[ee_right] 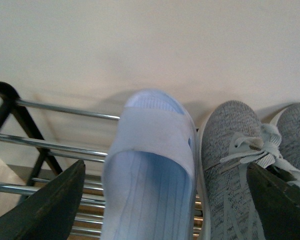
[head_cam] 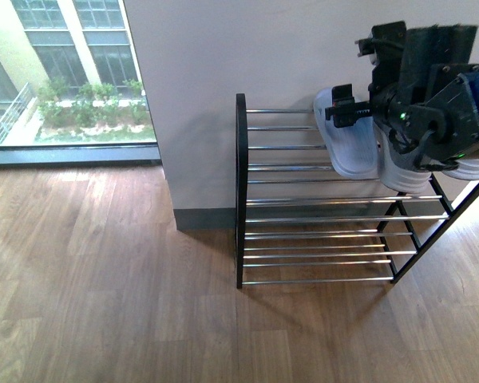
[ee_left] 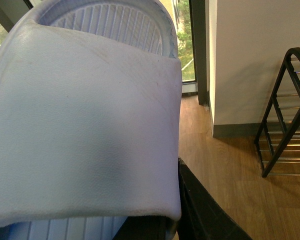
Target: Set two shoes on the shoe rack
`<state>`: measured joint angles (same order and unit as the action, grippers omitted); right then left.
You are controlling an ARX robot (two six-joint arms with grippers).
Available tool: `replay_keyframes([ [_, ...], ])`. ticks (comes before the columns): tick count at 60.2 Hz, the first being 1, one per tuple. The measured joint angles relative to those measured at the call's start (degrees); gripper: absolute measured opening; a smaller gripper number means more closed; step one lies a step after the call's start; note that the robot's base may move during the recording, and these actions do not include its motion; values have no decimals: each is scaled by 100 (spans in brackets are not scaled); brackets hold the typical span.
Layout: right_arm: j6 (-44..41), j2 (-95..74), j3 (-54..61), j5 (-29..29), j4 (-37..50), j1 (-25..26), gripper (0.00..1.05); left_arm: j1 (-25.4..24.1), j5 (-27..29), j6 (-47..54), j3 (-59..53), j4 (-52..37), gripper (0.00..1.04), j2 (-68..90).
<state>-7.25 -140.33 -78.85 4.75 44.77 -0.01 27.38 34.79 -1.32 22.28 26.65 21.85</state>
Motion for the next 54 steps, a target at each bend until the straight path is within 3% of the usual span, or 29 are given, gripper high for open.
replay_keyframes([
  [21, 402, 2378, 2439, -1027, 278, 247, 95, 0, 0, 0, 0, 0, 2, 0],
  [54, 1056, 5095, 4798, -2334, 599, 1692, 95, 0, 0, 0, 0, 0, 2, 0],
])
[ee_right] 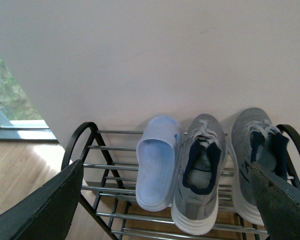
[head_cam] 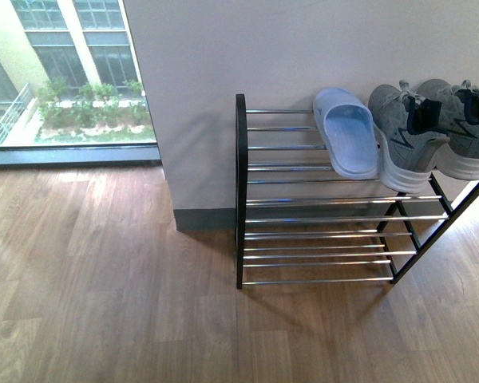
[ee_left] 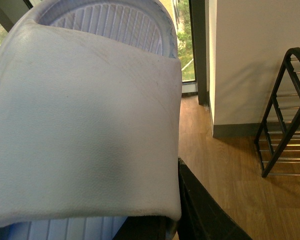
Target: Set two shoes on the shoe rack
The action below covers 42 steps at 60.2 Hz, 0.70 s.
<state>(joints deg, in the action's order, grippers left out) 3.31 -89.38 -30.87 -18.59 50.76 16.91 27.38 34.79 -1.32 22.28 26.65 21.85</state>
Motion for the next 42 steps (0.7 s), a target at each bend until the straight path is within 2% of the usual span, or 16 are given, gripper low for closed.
replay_keyframes([
  [13, -11, 33, 146, 39, 179, 63, 93, 0, -2, 0, 0, 0, 2, 0],
  [17, -151, 101, 520, 328, 1045, -50, 80, 0, 2, 0, 0, 0, 2, 0],
  [24, -243, 461, 1226, 564, 1578, -350, 57, 0, -2, 0, 0, 0, 2, 0],
  [35, -291, 1453, 2055, 970, 1316, -758, 15, 0, -2, 0, 0, 0, 2, 0],
  [40, -293, 1773, 2223, 1078, 1145, -852, 2, 0, -2, 0, 0, 0, 2, 0],
  [42, -297, 1906, 2293, 1106, 1069, -896, 2, 0, -2, 0, 0, 0, 2, 0],
])
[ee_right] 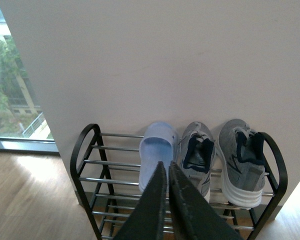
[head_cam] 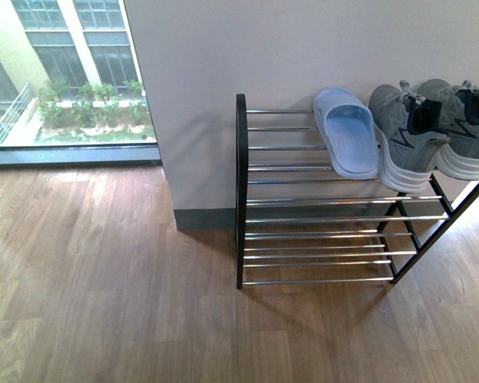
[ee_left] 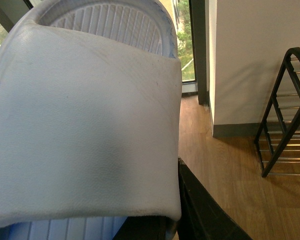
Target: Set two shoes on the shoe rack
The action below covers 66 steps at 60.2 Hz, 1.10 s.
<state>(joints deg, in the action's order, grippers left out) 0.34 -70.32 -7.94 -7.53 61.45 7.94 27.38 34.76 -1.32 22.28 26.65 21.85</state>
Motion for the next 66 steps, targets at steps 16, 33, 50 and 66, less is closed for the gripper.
replay_keyframes([
  [16, -13, 1147, 409, 247, -745, -264, 2, 0, 0, 0, 0, 0, 2, 0],
  [33, -13, 2524, 675, 743, -1836, -763, 2, 0, 7, 0, 0, 0, 2, 0],
  [50, -13, 3495, 686, 750, -2691, -772, 2, 0, 0, 0, 0, 0, 2, 0],
  [66, -15, 4293, 688, 752, -3432, -774, 2, 0, 0, 0, 0, 0, 2, 0],
])
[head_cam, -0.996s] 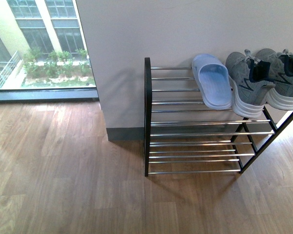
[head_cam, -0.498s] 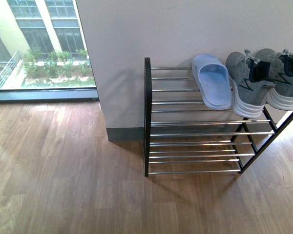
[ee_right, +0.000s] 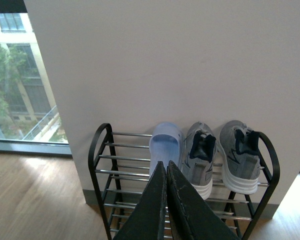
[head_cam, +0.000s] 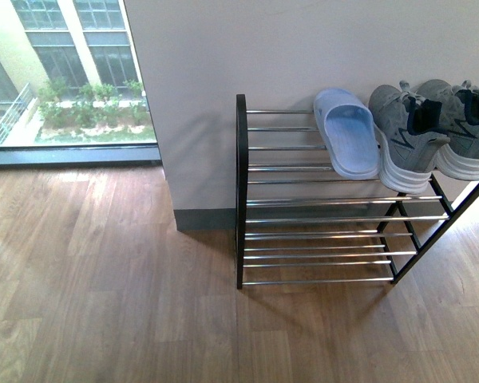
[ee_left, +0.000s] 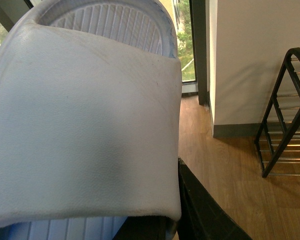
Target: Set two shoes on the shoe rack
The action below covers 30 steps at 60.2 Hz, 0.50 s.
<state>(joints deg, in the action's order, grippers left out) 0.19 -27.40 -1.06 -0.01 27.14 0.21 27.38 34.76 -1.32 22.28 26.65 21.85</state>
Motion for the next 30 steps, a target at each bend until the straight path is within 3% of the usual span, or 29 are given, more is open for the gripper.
replay_keyframes([
  [30, 2, 1198, 2, 0, -1158, 0, 2, 0, 0, 0, 0, 0, 2, 0],
])
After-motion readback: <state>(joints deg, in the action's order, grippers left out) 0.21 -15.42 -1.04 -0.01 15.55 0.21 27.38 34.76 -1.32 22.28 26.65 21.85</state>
